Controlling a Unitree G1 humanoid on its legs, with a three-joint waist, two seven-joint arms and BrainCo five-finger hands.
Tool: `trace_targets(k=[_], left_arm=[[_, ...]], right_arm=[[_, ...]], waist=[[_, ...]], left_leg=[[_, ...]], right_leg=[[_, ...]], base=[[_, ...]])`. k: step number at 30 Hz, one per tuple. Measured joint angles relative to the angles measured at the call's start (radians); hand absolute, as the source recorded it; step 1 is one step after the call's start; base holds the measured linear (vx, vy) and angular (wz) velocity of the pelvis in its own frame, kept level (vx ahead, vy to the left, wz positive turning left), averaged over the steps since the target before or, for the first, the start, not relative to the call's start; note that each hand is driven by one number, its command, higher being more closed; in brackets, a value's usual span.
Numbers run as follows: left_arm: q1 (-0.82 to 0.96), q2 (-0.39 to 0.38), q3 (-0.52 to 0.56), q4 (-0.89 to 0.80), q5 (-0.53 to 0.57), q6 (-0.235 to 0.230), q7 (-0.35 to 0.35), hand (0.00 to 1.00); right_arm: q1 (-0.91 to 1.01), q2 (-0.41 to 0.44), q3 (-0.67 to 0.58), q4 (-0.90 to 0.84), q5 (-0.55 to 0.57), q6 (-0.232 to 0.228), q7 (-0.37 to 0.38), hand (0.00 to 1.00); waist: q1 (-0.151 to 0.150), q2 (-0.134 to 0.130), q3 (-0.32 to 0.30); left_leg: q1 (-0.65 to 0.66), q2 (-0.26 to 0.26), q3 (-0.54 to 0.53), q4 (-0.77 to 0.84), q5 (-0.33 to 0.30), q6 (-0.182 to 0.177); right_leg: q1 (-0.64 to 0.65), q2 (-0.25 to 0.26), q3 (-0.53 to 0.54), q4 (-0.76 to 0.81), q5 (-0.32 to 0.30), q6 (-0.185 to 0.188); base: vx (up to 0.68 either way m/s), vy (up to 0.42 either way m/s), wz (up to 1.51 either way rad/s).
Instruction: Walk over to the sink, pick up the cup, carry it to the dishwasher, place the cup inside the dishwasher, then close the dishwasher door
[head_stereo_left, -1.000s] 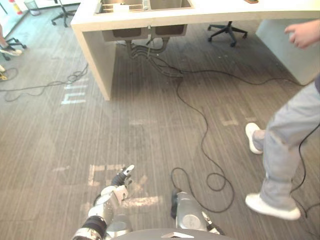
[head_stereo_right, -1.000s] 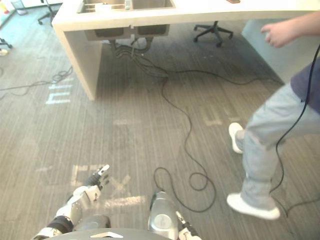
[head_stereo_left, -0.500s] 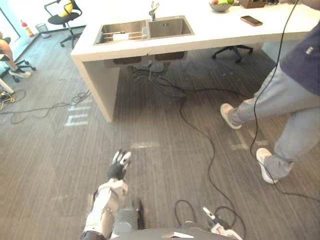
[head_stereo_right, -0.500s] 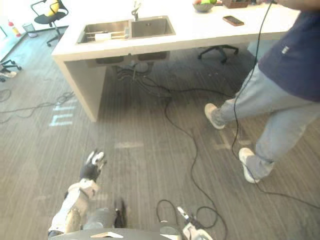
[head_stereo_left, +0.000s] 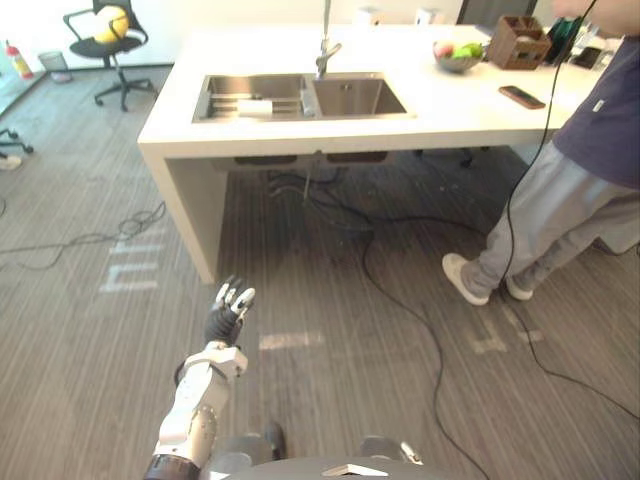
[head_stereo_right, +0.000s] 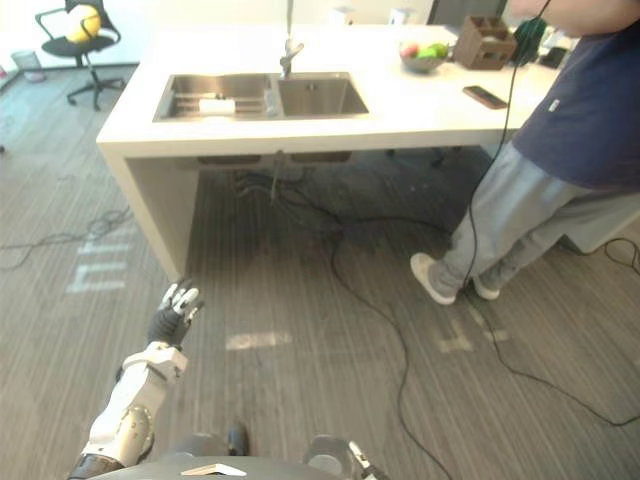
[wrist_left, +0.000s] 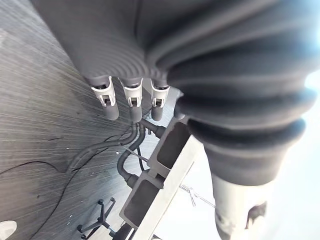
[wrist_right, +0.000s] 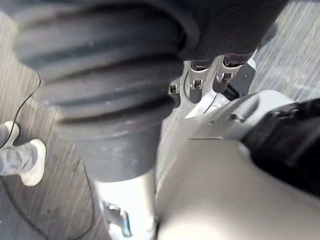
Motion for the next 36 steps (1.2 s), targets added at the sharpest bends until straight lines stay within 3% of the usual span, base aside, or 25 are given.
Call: trace_targets(k=[2,4,5,6,7,10,11,12,19,22,28,30,32,34,36], left_arm=[[-0.006,-0.001,-0.008,-0.027,-0.001,-0.002,0.014,0.00],[-0.029,-0.004,-0.035,-0.037,0.000,-0.002,0.022,0.00],[-0.037,-0.002,-0.046,-0.038,0.001,-0.001,0.025,0.00],[-0.044,-0.002,-0.052,-0.048,0.001,0.001,0.028,0.00],[-0.043,-0.002,-0.046,-0.069,0.001,0.004,0.031,0.00],[-0.036,-0.041,-0.044,-0.096,0.001,0.001,0.040,0.00],[-0.041,-0.044,-0.043,-0.096,0.000,0.001,0.041,0.00],[-0.070,0.037,0.004,0.048,-0.004,-0.017,0.064,0.00],[-0.067,0.037,0.000,0.072,-0.017,-0.016,0.062,0.00],[-0.046,0.037,-0.004,0.096,-0.034,-0.003,0.062,0.00],[-0.057,0.027,-0.042,0.138,-0.086,0.056,0.067,0.00],[-0.066,0.010,-0.049,0.124,-0.092,0.076,0.063,0.00],[-0.076,0.011,-0.076,0.082,-0.076,0.087,0.054,0.00],[-0.074,0.013,-0.099,0.058,-0.068,0.099,0.052,0.00],[-0.075,0.013,-0.110,0.003,-0.050,0.105,0.052,0.00]], right_arm=[[-0.002,0.003,0.001,0.000,0.043,-0.002,-0.019,0.00],[0.006,0.005,0.003,0.003,0.071,-0.003,-0.022,0.00],[0.010,0.009,0.018,0.002,0.073,0.003,-0.020,0.00],[0.034,0.020,0.027,0.003,0.075,0.012,-0.013,0.00],[0.058,0.029,0.050,0.005,0.090,0.026,-0.009,0.00],[0.056,-0.046,0.100,0.004,0.122,0.092,0.033,0.00],[0.052,-0.056,0.108,0.004,0.118,0.104,0.044,0.00],[-0.023,-0.067,0.107,0.042,0.043,0.202,0.154,0.00],[-0.022,-0.065,0.106,0.036,0.043,0.198,0.147,0.00],[-0.020,-0.064,0.088,0.021,0.043,0.171,0.126,0.00],[-0.004,-0.036,0.002,0.001,0.042,0.099,0.053,0.00],[0.011,-0.024,-0.042,0.000,0.042,0.089,0.026,0.00],[0.029,-0.008,-0.060,0.002,0.042,0.081,-0.002,0.00],[0.029,-0.003,-0.071,0.000,0.038,0.060,-0.003,0.00],[0.028,-0.008,-0.080,-0.022,-0.001,0.045,-0.008,0.00]], waist=[[-0.014,0.008,0.000],[-0.015,0.021,0.005],[-0.028,0.020,0.003],[-0.032,-0.008,-0.002],[-0.019,-0.036,-0.006],[0.014,0.032,-0.034],[0.017,0.040,-0.039],[0.035,0.027,-0.036],[0.025,0.031,-0.034],[0.016,0.042,-0.031],[-0.034,0.066,-0.040],[-0.040,0.073,-0.039],[-0.035,0.038,-0.024],[-0.035,0.031,-0.018],[-0.038,0.020,0.002]], left_leg=[[0.036,0.006,-0.015,-0.031,-0.005,-0.009],[0.039,0.024,-0.036,-0.025,-0.016,-0.024],[0.026,0.028,-0.061,0.002,-0.033,-0.032],[0.023,0.012,-0.095,0.031,-0.056,-0.044],[0.026,0.003,-0.104,0.056,-0.080,-0.056],[0.010,0.087,-0.104,0.065,-0.106,-0.094],[0.007,0.099,-0.107,0.060,-0.107,-0.102],[0.064,0.107,-0.179,-0.034,-0.085,-0.114],[0.075,0.110,-0.165,-0.037,-0.085,-0.114],[0.102,0.118,-0.112,-0.051,-0.097,-0.118],[0.137,0.136,-0.045,-0.056,-0.126,-0.119],[0.141,0.126,-0.046,-0.050,-0.134,-0.109],[0.155,0.076,-0.075,-0.016,-0.159,-0.093],[0.151,0.057,-0.087,0.054,-0.196,-0.086],[0.176,0.034,-0.135,0.096,-0.238,-0.057]], right_leg=[[-0.051,0.002,-0.088,-0.122,-0.063,-0.022],[-0.052,0.059,-0.083,-0.480,-0.071,-0.017],[-0.029,0.091,-0.048,-0.648,-0.027,-0.019],[-0.004,0.086,-0.045,-0.771,0.093,-0.029],[0.004,0.070,-0.049,-0.793,0.166,-0.012],[0.039,0.152,-0.101,-0.889,0.172,-0.044],[0.047,0.166,-0.106,-0.911,0.176,-0.050],[0.200,0.226,-0.177,-1.175,0.271,-0.057],[0.202,0.228,-0.160,-1.176,0.271,-0.057],[0.198,0.231,-0.119,-1.177,0.271,-0.058],[0.197,0.244,-0.072,-1.148,0.239,-0.056],[0.106,0.208,-0.084,-0.913,0.121,-0.040],[0.001,0.111,-0.102,-0.602,0.006,-0.032],[-0.057,0.051,-0.108,-0.414,0.003,-0.047],[-0.126,-0.007,-0.091,-0.203,0.065,-0.086]], base=[[0.23,-0.002,0.07],[0.21,-0.099,0.35],[0.25,-0.199,0.82],[0.28,-0.282,0.89],[0.27,-0.276,0.59],[0.24,-0.219,0.01],[0.14,-0.111,-0.02],[0.05,-0.036,0.00],[0.00,0.001,-0.06],[-0.01,0.016,-0.45],[0.04,0.020,-0.30],[0.06,0.052,0.20],[0.06,0.055,0.47],[0.06,0.049,0.38],[0.05,0.026,0.45]])
